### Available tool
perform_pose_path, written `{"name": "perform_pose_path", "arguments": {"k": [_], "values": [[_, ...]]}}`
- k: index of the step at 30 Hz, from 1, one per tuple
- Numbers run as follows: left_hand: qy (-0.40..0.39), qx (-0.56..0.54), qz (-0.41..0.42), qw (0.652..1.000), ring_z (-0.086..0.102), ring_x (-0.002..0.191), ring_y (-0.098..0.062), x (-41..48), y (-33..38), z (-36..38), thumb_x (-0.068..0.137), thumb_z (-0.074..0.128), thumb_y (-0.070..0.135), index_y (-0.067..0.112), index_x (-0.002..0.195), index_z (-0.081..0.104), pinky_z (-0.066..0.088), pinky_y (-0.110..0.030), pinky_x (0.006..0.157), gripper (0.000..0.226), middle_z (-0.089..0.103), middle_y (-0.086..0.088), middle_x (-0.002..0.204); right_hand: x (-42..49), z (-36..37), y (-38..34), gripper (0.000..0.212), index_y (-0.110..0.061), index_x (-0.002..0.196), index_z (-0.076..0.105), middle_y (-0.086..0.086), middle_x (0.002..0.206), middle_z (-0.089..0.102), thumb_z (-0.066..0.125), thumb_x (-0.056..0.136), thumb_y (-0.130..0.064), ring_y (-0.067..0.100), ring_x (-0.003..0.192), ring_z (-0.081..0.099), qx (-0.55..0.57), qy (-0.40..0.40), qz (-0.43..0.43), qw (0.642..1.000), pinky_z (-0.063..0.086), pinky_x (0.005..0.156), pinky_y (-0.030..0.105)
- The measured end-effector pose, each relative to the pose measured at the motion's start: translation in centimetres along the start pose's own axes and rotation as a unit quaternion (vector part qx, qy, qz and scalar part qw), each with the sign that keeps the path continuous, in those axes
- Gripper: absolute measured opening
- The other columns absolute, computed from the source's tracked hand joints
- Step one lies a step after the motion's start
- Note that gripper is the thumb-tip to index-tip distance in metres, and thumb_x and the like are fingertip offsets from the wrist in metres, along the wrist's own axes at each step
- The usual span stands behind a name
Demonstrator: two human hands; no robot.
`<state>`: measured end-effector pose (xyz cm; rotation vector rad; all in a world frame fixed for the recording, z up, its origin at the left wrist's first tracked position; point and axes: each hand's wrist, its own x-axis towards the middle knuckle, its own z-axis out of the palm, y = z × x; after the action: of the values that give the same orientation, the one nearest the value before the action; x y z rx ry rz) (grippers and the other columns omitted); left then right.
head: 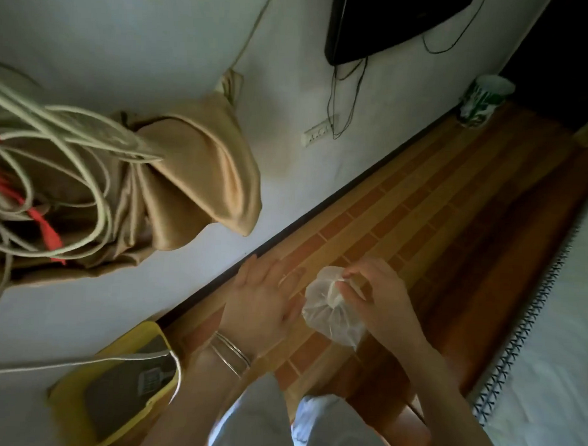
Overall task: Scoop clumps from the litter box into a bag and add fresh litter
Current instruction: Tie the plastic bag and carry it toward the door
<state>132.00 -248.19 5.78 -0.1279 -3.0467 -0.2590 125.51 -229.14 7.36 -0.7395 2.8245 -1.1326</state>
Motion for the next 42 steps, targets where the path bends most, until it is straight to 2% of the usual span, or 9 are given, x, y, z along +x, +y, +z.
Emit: {"name": "perform_pose_path", "arguments": {"k": [3, 5, 11, 16, 19, 22, 28, 36, 42], "values": [[-0.025, -0.001, 0.026, 0.999, 0.057, 0.113, -0.026, 3.2, 1.5, 0.5, 0.085, 0.038, 0.045, 0.026, 0.122, 0.057, 0.04, -0.051, 0.1, 0.046, 0.061, 0.0, 0.122, 0.7, -2.1, 2.3, 0.024, -0.015, 0.089, 0.063, -0.004, 0.085, 0.063, 0.057, 0.086, -0.039, 0.013, 0.079, 0.059, 0.001, 0.037, 0.014, 0.999, 0.054, 0.073, 0.03], [-0.039, -0.003, 0.049, 0.998, 0.058, 0.113, -0.026, 5.2, 2.1, 1.0, 0.087, 0.036, 0.047, 0.026, 0.122, 0.057, 0.04, -0.051, 0.1, 0.046, 0.06, -0.001, 0.124, 1.2, -3.3, 3.5, 0.006, -0.023, 0.087, 0.058, -0.015, 0.083, 0.057, 0.063, 0.086, -0.026, 0.011, 0.083, 0.057, 0.013, 0.031, 0.058, 0.998, 0.051, 0.08, 0.033], [-0.053, -0.008, 0.112, 0.992, 0.06, 0.111, -0.023, 11.7, 3.7, 2.7, 0.096, 0.019, 0.052, 0.026, 0.121, 0.058, 0.044, -0.051, 0.096, 0.053, 0.062, 0.0, 0.122, 3.5, -5.5, 7.1, 0.015, -0.03, 0.083, 0.053, -0.026, 0.08, 0.047, 0.067, 0.083, -0.023, -0.005, 0.083, 0.048, 0.011, 0.061, 0.107, 0.992, 0.043, 0.084, 0.03], [-0.051, -0.025, 0.156, 0.986, 0.062, 0.107, -0.024, 18.3, 4.8, 3.6, 0.096, 0.008, 0.055, 0.023, 0.115, 0.066, 0.045, -0.05, 0.095, 0.068, 0.065, -0.001, 0.118, 7.5, -7.3, 10.1, 0.013, -0.028, 0.083, 0.055, -0.025, 0.08, 0.048, 0.067, 0.083, -0.024, -0.003, 0.083, 0.049, -0.001, 0.083, 0.145, 0.986, 0.042, 0.082, 0.026], [-0.028, -0.022, 0.179, 0.983, 0.065, 0.1, -0.023, 23.0, 5.0, 3.4, 0.096, 0.019, 0.05, 0.023, 0.111, 0.068, 0.04, -0.041, 0.096, 0.058, 0.068, -0.001, 0.11, 10.8, -8.6, 11.8, 0.01, -0.026, 0.084, 0.058, -0.026, 0.079, 0.047, 0.067, 0.083, -0.024, -0.003, 0.081, 0.049, -0.017, 0.102, 0.15, 0.983, 0.04, 0.079, 0.025], [-0.034, -0.019, 0.19, 0.981, 0.063, 0.104, -0.025, 27.8, 4.6, 3.0, 0.088, 0.032, 0.049, 0.023, 0.114, 0.065, 0.045, -0.047, 0.093, 0.05, 0.067, -0.001, 0.111, 14.3, -9.9, 12.9, 0.007, -0.023, 0.085, 0.059, -0.026, 0.079, 0.046, 0.067, 0.084, -0.023, 0.006, 0.083, 0.052, -0.024, 0.123, 0.156, 0.98, 0.044, 0.079, 0.029], [0.001, -0.021, 0.229, 0.973, 0.062, 0.105, -0.024, 35.2, 4.1, 2.2, 0.086, 0.034, 0.044, 0.021, 0.114, 0.064, 0.042, -0.049, 0.094, 0.047, 0.066, -0.001, 0.113, 19.9, -11.4, 14.8, 0.007, -0.018, 0.089, 0.062, -0.026, 0.081, 0.044, 0.065, 0.085, -0.022, 0.008, 0.088, 0.052, -0.036, 0.153, 0.169, 0.973, 0.044, 0.081, 0.031], [-0.023, -0.015, 0.254, 0.967, 0.061, 0.105, -0.025, 42.0, 4.6, 4.0, 0.086, 0.036, 0.043, 0.019, 0.113, 0.066, 0.042, -0.047, 0.095, 0.047, 0.066, -0.004, 0.111, 24.4, -13.2, 18.9, 0.006, -0.018, 0.086, 0.062, -0.027, 0.078, 0.046, 0.067, 0.083, -0.021, 0.007, 0.084, 0.052, -0.025, 0.174, 0.186, 0.967, 0.045, 0.08, 0.03], [-0.067, -0.03, 0.245, 0.967, 0.06, 0.109, -0.025, 47.8, 7.5, 6.3, 0.095, 0.01, 0.054, 0.023, 0.119, 0.061, 0.045, -0.051, 0.095, 0.064, 0.064, -0.002, 0.115, 27.4, -15.3, 24.1, 0.008, -0.028, 0.084, 0.057, -0.028, 0.079, 0.047, 0.065, 0.084, -0.027, 0.004, 0.086, 0.051, -0.017, 0.145, 0.201, 0.969, 0.041, 0.082, 0.027]]}}
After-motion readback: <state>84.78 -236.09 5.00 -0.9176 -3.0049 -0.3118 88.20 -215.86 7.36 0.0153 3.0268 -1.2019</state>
